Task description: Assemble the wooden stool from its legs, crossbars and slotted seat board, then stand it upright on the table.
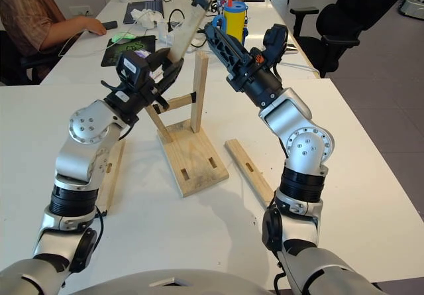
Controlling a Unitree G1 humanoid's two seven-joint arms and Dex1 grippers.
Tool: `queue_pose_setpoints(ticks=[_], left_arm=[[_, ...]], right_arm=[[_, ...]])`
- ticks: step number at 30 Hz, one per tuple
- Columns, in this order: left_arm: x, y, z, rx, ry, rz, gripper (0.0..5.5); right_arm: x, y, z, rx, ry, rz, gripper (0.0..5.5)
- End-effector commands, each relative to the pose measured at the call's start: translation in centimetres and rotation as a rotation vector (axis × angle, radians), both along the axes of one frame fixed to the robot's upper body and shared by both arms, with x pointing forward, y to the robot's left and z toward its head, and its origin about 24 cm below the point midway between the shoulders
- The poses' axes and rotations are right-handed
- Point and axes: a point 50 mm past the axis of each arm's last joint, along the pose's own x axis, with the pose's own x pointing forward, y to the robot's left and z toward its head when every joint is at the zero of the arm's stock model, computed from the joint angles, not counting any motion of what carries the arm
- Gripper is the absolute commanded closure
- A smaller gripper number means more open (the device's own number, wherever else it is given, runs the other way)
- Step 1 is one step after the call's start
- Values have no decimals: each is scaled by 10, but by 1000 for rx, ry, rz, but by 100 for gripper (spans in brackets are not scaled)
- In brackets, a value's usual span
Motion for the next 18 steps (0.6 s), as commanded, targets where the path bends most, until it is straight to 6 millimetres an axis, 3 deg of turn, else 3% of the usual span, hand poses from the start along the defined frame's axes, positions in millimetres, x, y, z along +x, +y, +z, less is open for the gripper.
queue_pose_setpoints(ticks=[1, 4, 9, 18], left_arm=[[-3, -4, -9, 12, 26, -25, 419], [-5, -5, -13, 19, 40, -28, 419], [-9, -8, -17, 37, 48, -45, 419], [-14, -9, -21, 67, 56, -67, 419]], right_arm=[[3, 1, 8, 28, -12, 15, 263], [3, 0, 12, 59, -12, 28, 263], [3, 2, 13, 64, -4, 41, 322], [3, 4, 3, 15, 29, 39, 465]])
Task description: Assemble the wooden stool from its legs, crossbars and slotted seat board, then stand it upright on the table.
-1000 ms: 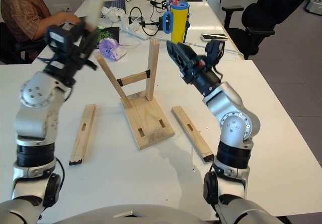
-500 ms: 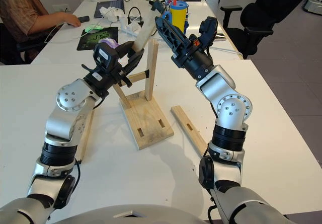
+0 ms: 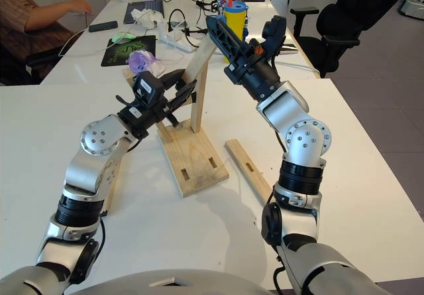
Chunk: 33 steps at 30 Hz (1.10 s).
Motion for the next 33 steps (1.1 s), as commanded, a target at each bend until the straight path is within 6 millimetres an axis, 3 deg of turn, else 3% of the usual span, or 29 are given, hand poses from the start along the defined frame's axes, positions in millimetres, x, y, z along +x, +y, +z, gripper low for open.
queue_pose_setpoints(ticks=[1, 6, 7, 11, 18, 22, 27, 33], left_arm=[[-3, -1, -5, 33, 16, -11, 419], [0, 0, -4, 60, 0, 13, 419], [1, 2, -3, 39, -2, 34, 383], [4, 9, 3, -88, 46, 51, 330], [-3, 23, -5, -292, 181, 13, 233], [-6, 31, -20, -291, 229, 49, 229], [-13, 37, -36, -290, 267, 128, 229], [-17, 41, -42, -304, 282, 182, 229]], right_arm=[[-1, -1, -4, -40, 9, -12, 479], [1, -3, -10, -65, 28, -25, 506], [1, -4, -13, -80, 35, -30, 506], [3, -10, -26, -146, 59, -69, 506], [3, -49, -54, -265, 139, -262, 507], [-15, -70, -63, -295, 170, -316, 507], [-47, -75, -90, -453, 264, -299, 507], [-59, -87, -102, -547, 294, -334, 507]])
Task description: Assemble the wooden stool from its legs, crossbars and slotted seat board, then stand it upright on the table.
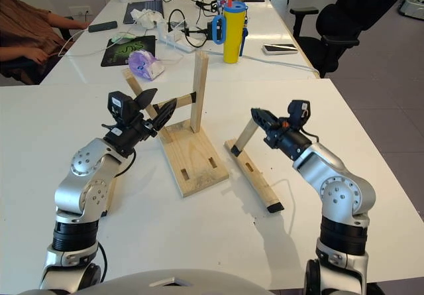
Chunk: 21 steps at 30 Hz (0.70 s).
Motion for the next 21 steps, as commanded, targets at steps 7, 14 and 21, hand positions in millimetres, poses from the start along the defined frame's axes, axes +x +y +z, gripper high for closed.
queue_pose_setpoints(ticks=[7, 14, 21], left_arm=[[-10, 4, -6, 8, 31, 33, 229], [-10, 8, -6, 35, 38, 23, 229], [-8, 5, -2, 54, 27, 12, 229]], right_arm=[[-9, -14, -8, -103, 21, -20, 507], [-14, -19, -18, -121, 38, -46, 507], [-12, -16, -19, -121, 9, -80, 507]])
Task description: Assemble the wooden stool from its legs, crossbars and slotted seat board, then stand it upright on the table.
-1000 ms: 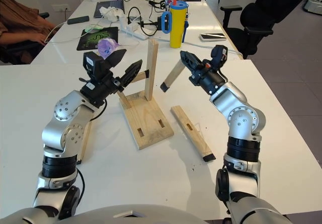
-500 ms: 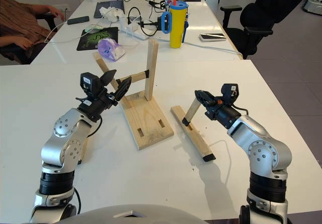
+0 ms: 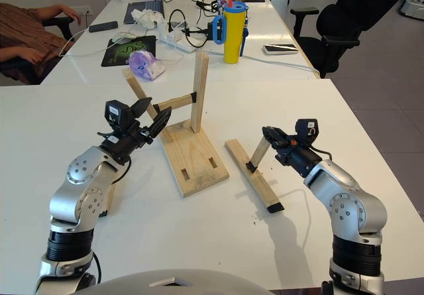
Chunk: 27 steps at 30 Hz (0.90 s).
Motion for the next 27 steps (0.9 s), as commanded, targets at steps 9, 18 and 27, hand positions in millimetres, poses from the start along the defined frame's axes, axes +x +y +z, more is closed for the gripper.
queue_pose_setpoints(ticks=[9, 18, 27], left_arm=[[3, -5, 8, 25, -19, -35, 229], [4, -7, 11, 33, -33, -36, 229], [5, -8, 11, 32, -36, -34, 229]], right_arm=[[2, 8, -13, -21, -20, -43, 507], [-37, 22, -54, -224, -21, -28, 507], [-36, 30, -62, -304, -81, 2, 507]])
